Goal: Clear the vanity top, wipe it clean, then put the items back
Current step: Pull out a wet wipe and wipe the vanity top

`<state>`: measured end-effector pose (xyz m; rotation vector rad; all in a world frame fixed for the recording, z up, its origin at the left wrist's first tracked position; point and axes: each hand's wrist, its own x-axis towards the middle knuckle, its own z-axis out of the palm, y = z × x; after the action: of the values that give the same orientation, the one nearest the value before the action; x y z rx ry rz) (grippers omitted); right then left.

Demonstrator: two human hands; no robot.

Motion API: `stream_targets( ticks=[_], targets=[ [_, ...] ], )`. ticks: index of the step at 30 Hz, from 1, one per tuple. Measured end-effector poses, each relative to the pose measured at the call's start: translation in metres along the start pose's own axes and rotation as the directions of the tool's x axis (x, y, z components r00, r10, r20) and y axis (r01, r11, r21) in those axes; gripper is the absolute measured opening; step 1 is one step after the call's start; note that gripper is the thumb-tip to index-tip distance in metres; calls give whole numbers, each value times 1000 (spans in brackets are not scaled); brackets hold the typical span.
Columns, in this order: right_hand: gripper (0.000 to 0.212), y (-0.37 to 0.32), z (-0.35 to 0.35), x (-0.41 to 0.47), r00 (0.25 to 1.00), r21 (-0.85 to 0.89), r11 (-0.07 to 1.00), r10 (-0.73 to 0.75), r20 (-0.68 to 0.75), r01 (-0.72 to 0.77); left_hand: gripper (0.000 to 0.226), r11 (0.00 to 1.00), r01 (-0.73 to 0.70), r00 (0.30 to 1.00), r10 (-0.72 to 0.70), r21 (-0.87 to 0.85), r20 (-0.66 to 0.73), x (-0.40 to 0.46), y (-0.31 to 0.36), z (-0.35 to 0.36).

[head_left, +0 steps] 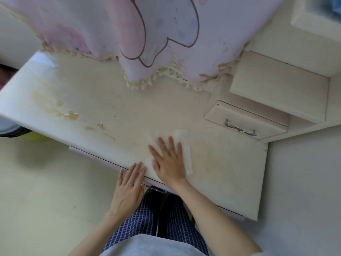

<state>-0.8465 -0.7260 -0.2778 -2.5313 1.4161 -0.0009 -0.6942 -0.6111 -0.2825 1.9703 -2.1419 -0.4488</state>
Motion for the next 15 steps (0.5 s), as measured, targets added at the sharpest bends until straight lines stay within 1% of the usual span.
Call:
stream_targets(
  ticks=[2, 3, 4, 7, 9, 10, 12, 15],
  targets=[
    [48, 6, -2, 18, 995, -26, 995, -97, 31, 98, 49, 999, 48, 999, -49, -9, -19, -2, -9, -2],
    [47, 14, -4, 28, 994, -34, 994, -106, 21, 106, 49, 998, 55, 998, -56, -12, -19, -3, -13, -3],
    [46, 24, -7, 40, 997, -40, 996, -80, -3, 80, 49, 999, 50, 999, -50, -13, -14, -3, -18, -3],
    [46, 48, -14, 66, 997, -38, 997, 64, -47, -66, 50, 1000, 19, 1000, -19, -14, 8, -3, -24, -3],
    [46, 53, -14, 66, 997, -53, 997, 59, -53, -62, 50, 1000, 15, 1000, -15, -3, -6, -3, -22, -1],
    [47, 52, -13, 61, 998, -66, 997, 22, -54, -25, 49, 1000, 22, 1000, -22, -4, -18, -4, -20, 1],
    [48, 46, -10, 39, 995, -89, 991, -104, -8, 103, 50, 998, 50, 998, -51, -29, -42, -6, -13, 3],
    [50, 33, -6, 8, 949, -78, 948, -304, 78, 310, 50, 998, 60, 993, -61, -16, -102, -3, -11, 2]
  ],
)
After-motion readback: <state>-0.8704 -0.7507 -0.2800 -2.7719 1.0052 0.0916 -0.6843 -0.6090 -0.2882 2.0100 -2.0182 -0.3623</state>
